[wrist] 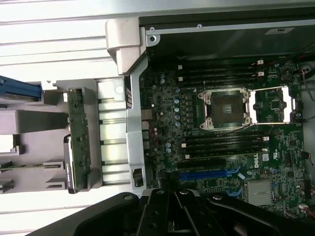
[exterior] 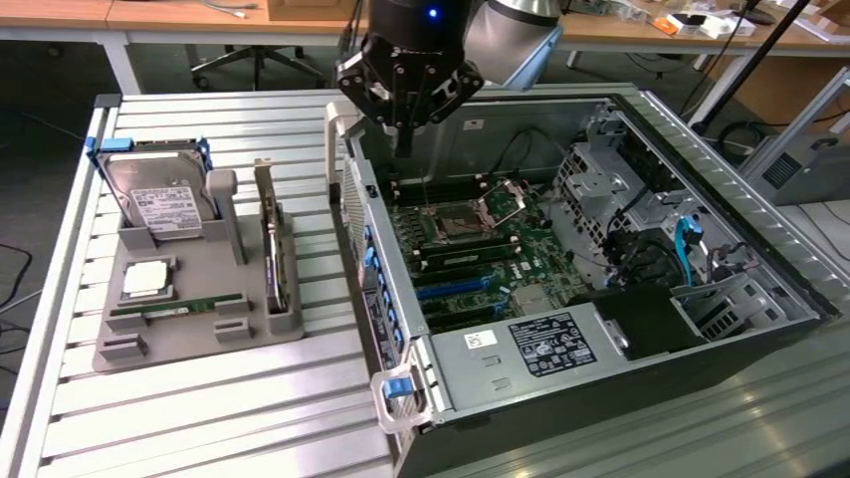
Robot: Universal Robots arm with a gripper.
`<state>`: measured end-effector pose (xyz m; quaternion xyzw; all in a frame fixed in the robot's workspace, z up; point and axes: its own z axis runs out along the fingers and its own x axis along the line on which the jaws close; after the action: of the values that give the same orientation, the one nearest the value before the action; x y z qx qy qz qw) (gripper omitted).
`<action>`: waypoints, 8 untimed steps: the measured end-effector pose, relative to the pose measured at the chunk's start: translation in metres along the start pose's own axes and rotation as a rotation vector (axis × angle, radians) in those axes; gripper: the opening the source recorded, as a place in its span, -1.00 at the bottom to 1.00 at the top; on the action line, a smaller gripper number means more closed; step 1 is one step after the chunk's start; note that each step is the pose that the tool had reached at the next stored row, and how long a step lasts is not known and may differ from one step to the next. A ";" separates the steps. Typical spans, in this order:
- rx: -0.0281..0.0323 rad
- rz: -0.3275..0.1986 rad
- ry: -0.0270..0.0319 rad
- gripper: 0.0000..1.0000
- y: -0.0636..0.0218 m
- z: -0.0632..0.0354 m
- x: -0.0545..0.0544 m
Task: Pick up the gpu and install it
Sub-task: 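Reach for the gpu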
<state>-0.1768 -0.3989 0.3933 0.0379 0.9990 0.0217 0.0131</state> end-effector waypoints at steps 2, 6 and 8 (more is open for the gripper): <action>0.0000 0.000 0.0000 -0.79 -0.0001 0.0000 0.001; 0.0000 0.000 0.0000 -0.79 -0.0003 -0.0001 0.003; 0.0000 0.000 0.0000 -0.79 -0.0004 -0.0001 0.005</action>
<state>-0.1815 -0.3989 0.3933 0.0378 0.9990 0.0217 0.0131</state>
